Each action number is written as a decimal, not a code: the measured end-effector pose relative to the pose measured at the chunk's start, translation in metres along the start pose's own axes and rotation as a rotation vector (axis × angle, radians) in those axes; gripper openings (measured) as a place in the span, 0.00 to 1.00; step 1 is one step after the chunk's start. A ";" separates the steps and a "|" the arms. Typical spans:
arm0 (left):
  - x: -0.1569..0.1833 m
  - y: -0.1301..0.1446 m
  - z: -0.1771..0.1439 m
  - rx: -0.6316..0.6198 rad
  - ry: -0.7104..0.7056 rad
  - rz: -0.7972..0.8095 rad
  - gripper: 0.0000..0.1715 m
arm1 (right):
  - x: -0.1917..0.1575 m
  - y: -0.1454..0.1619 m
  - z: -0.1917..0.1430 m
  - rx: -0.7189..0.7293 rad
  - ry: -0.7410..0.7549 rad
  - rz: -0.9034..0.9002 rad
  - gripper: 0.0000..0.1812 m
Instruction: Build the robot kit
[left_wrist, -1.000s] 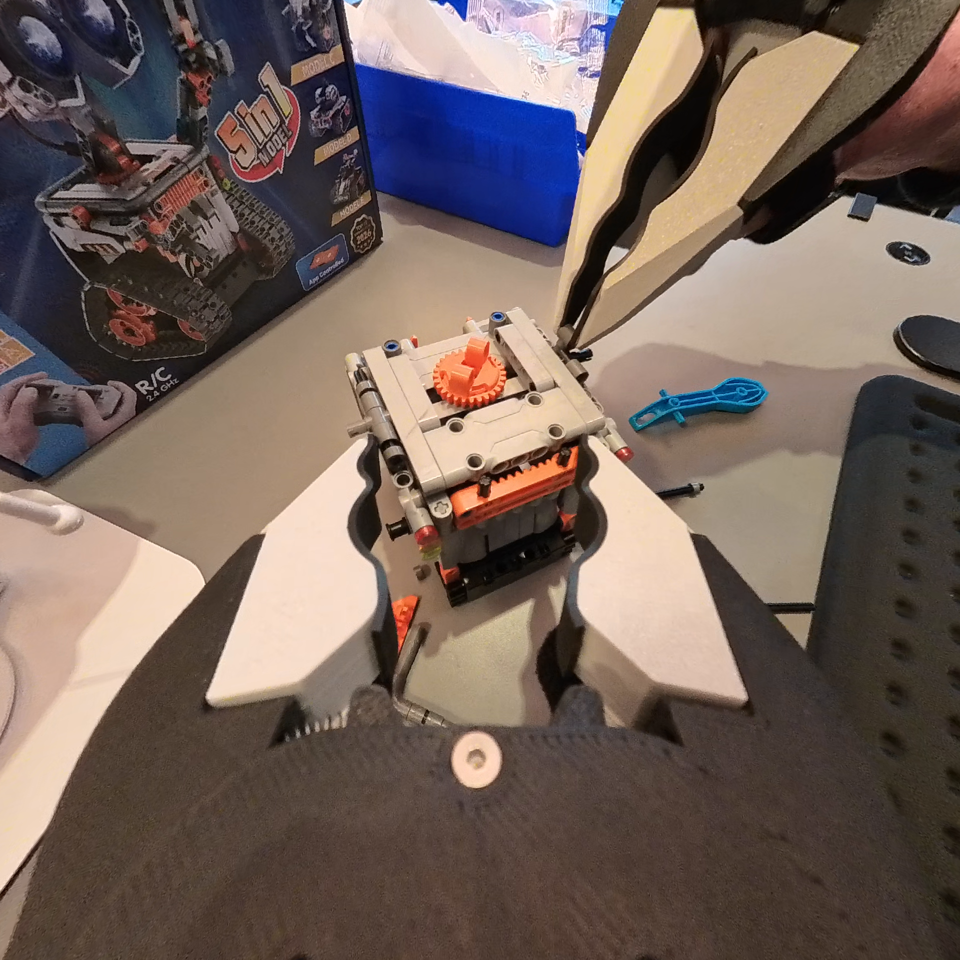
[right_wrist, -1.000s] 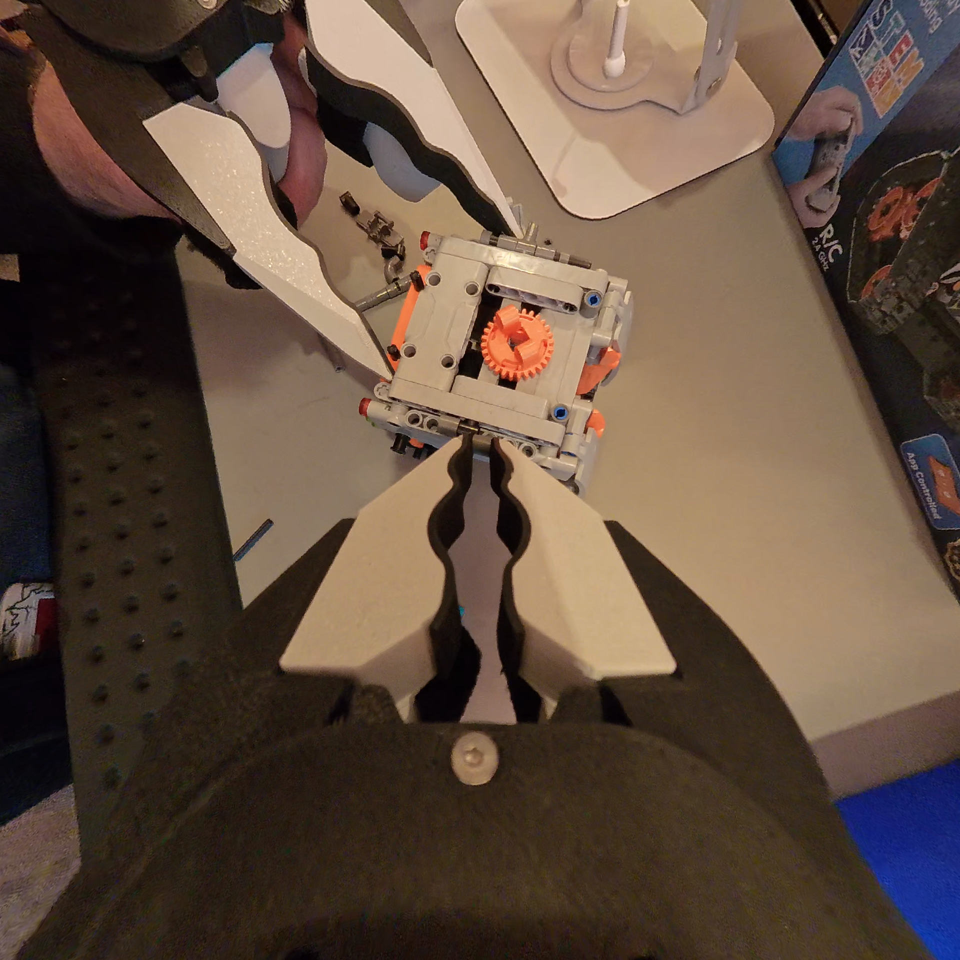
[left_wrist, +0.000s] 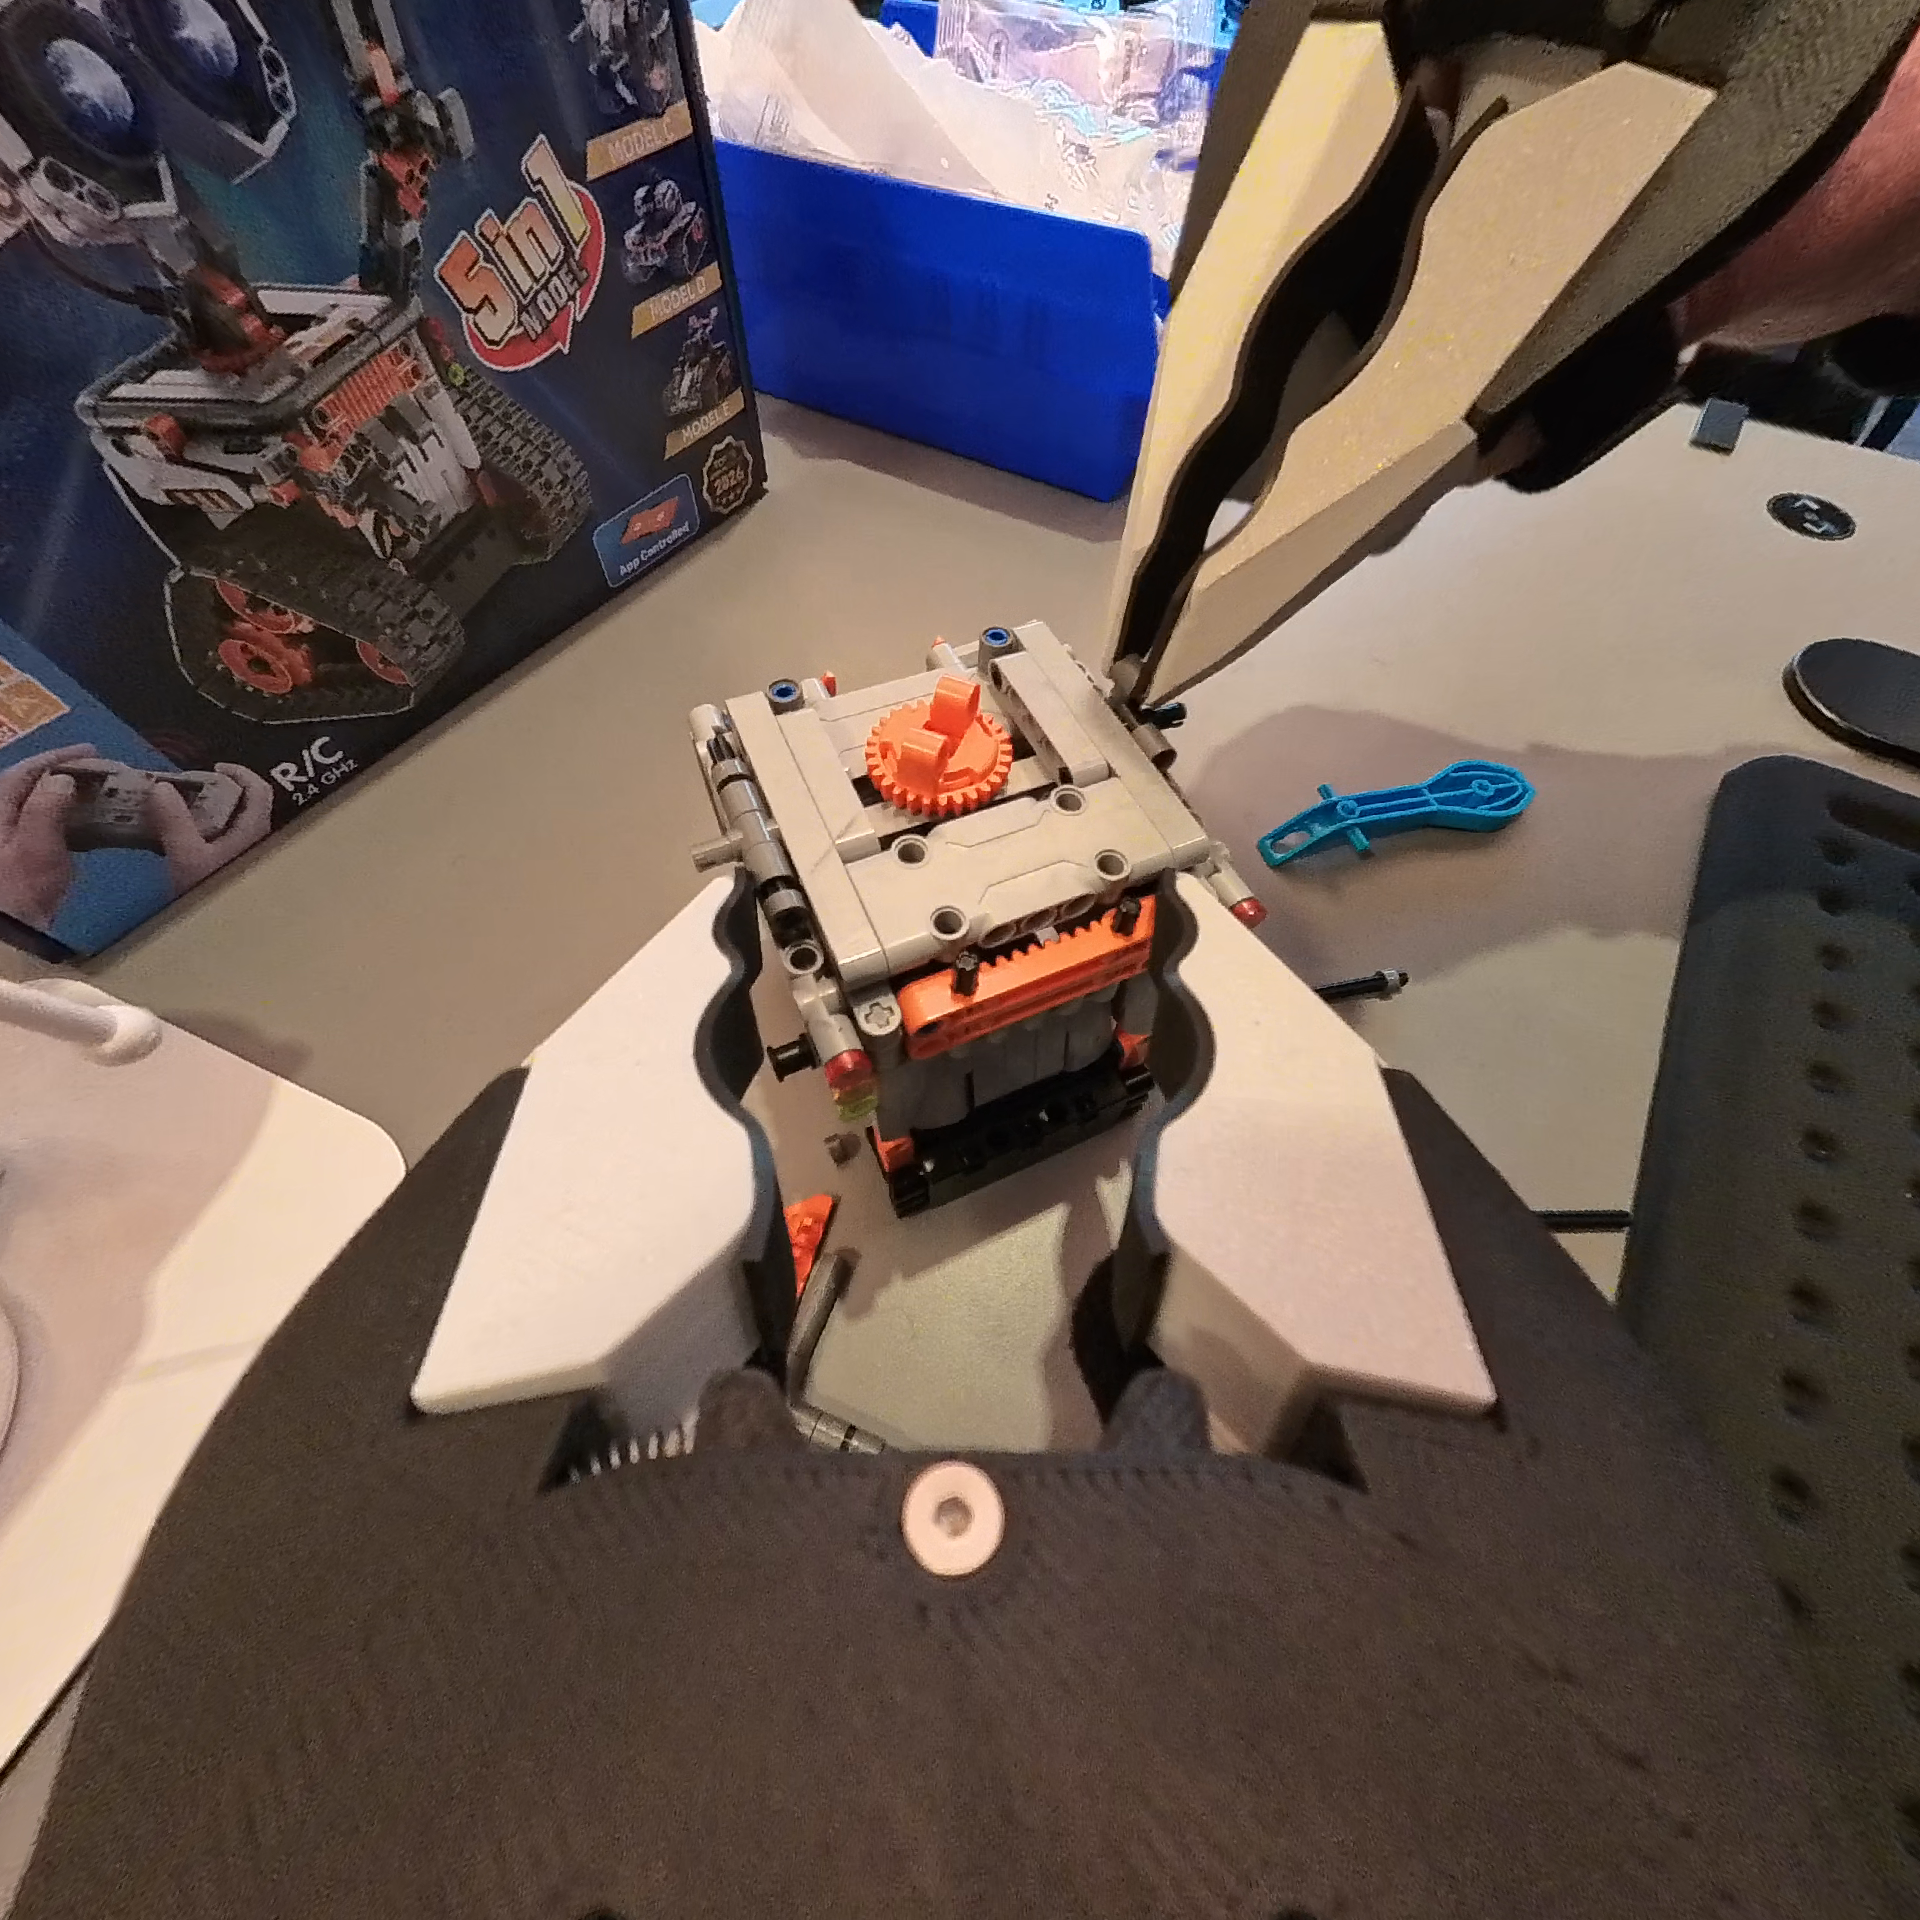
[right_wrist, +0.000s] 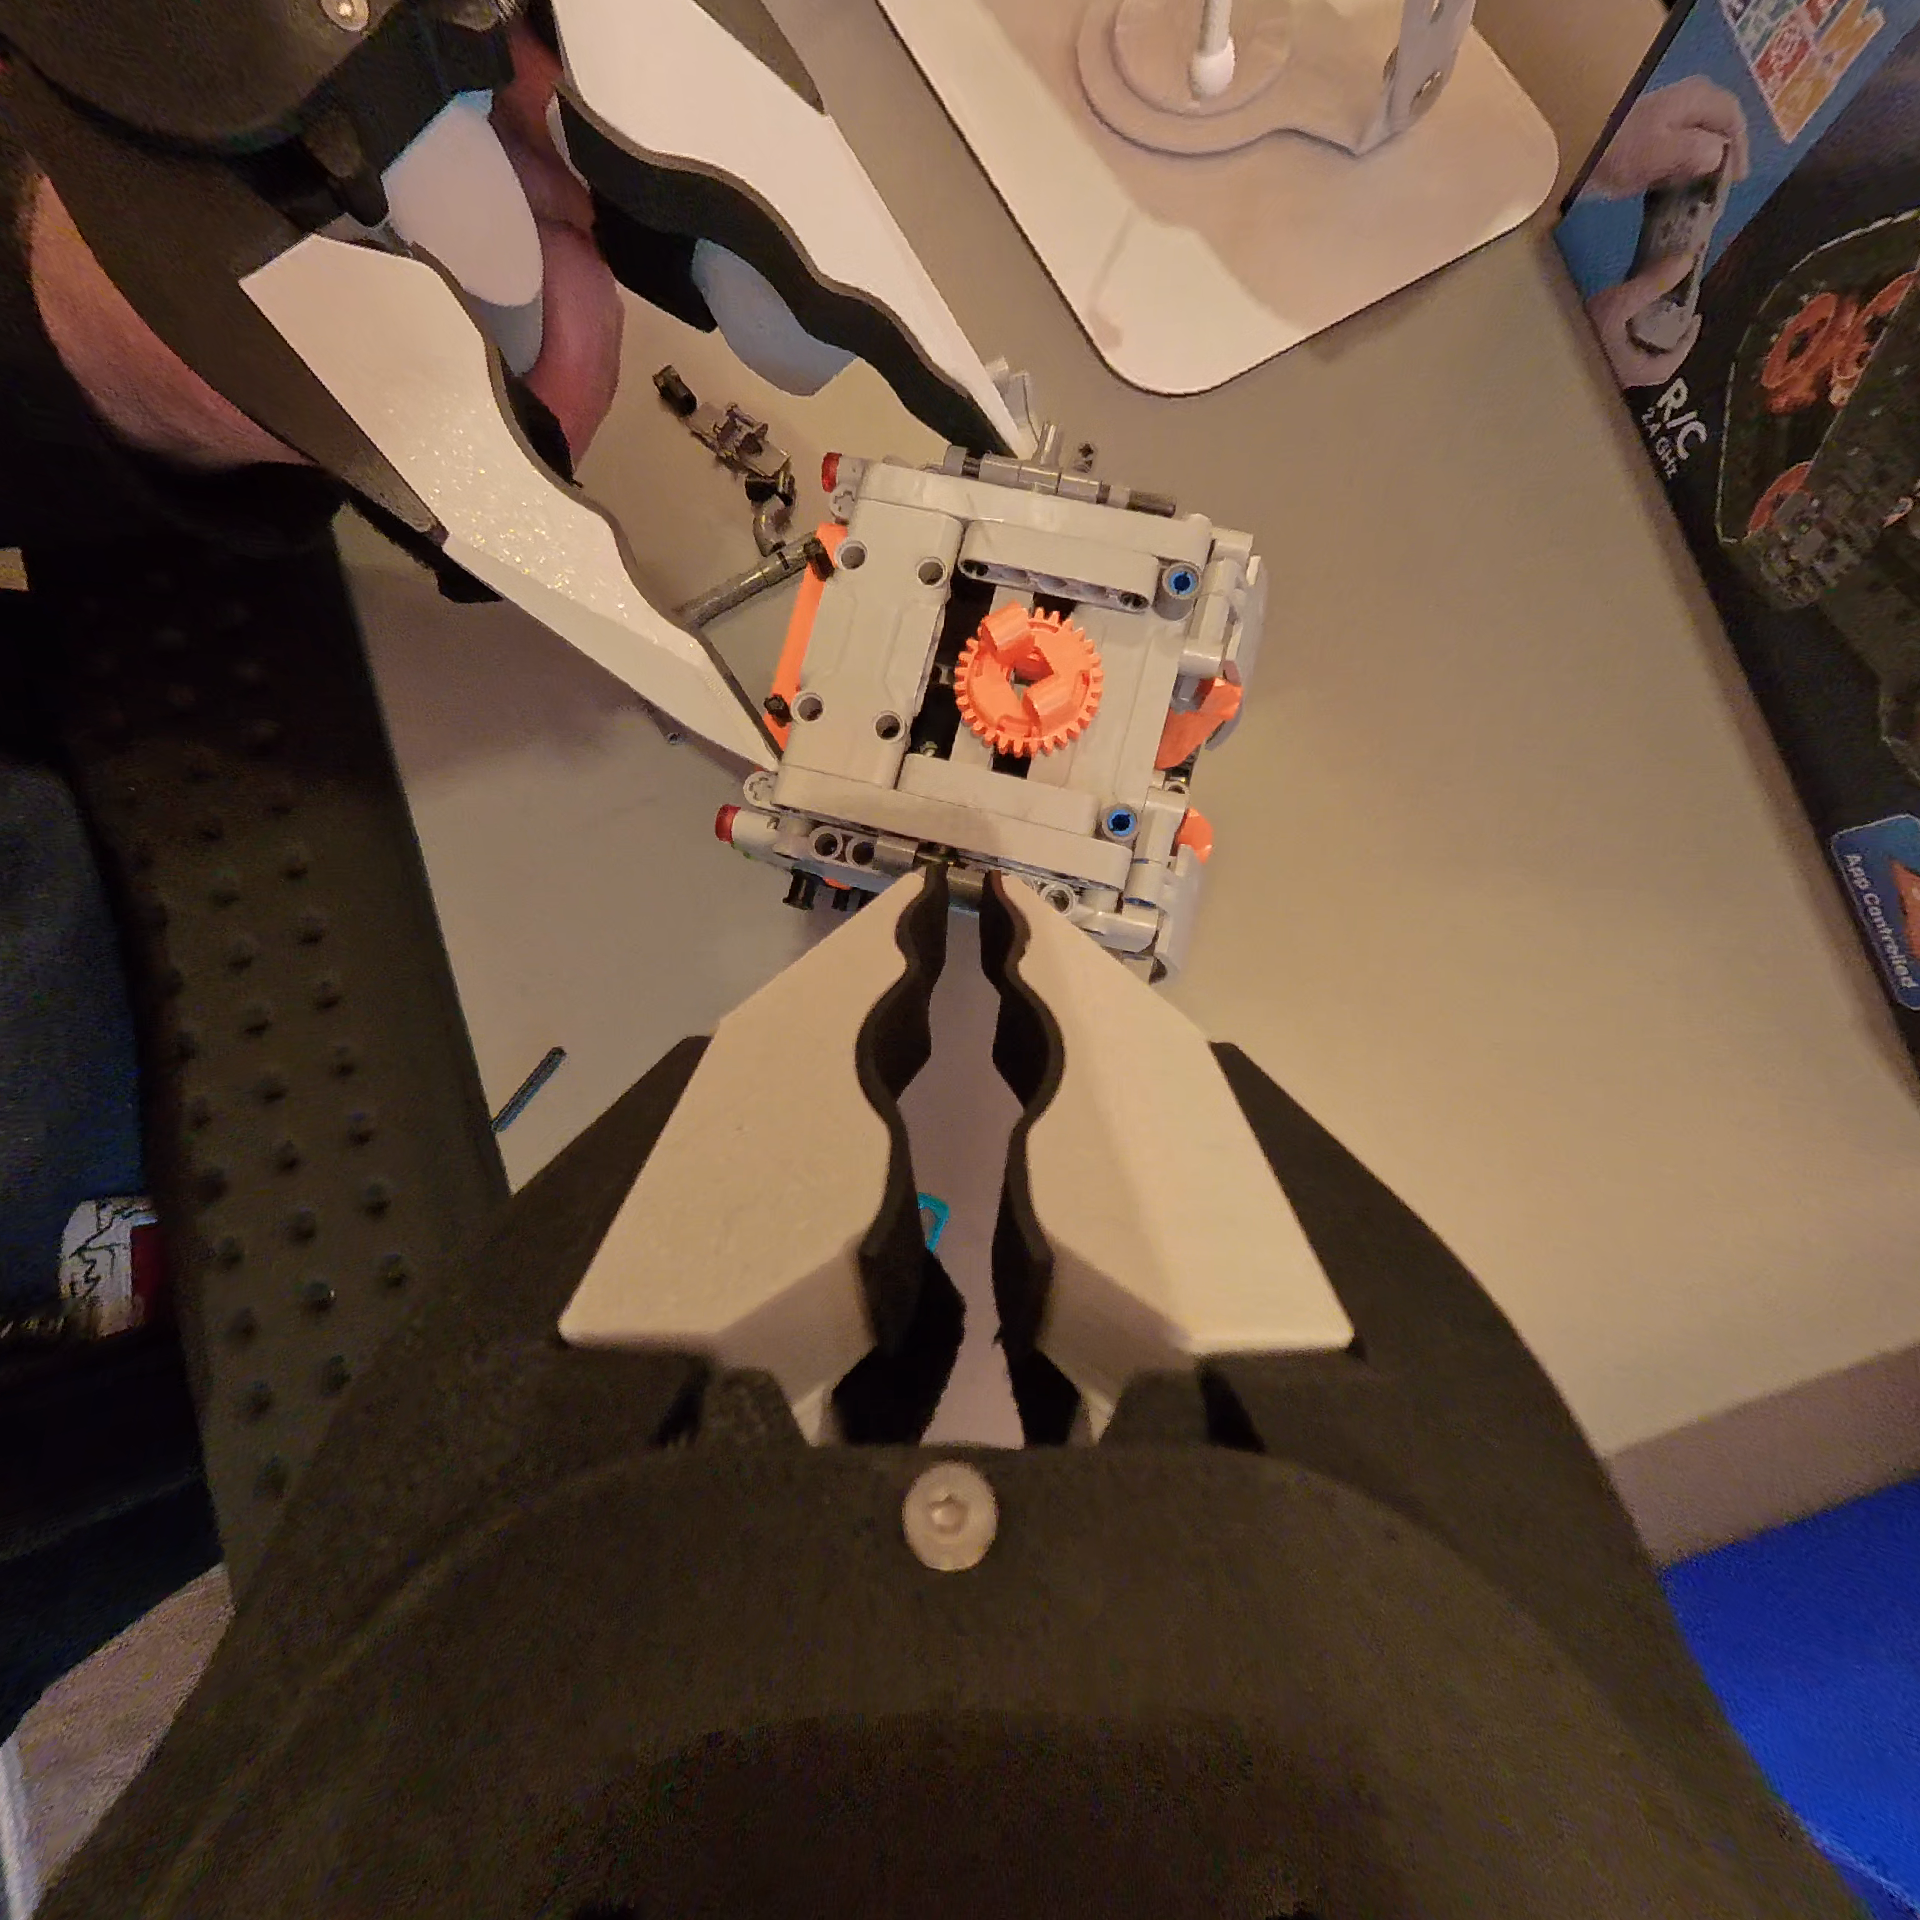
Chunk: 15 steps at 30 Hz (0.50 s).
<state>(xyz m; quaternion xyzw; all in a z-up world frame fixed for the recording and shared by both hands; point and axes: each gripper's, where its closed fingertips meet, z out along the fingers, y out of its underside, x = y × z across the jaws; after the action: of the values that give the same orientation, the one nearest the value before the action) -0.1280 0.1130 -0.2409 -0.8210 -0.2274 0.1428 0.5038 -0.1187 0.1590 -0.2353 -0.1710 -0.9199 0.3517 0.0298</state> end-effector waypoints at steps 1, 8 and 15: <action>0.000 0.000 0.000 0.002 0.000 -0.003 0.43 | 0.000 -0.001 0.000 -0.012 -0.005 0.002 0.02; 0.000 0.000 -0.001 0.002 -0.001 0.002 0.43 | -0.001 0.000 0.001 -0.117 -0.048 0.006 0.02; -0.001 0.001 -0.001 0.006 0.002 -0.001 0.43 | 0.000 -0.001 0.003 -0.164 -0.104 0.036 0.02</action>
<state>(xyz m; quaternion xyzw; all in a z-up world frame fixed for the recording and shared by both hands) -0.1283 0.1116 -0.2411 -0.8194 -0.2269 0.1425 0.5068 -0.1192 0.1559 -0.2371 -0.1711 -0.9427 0.2839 -0.0386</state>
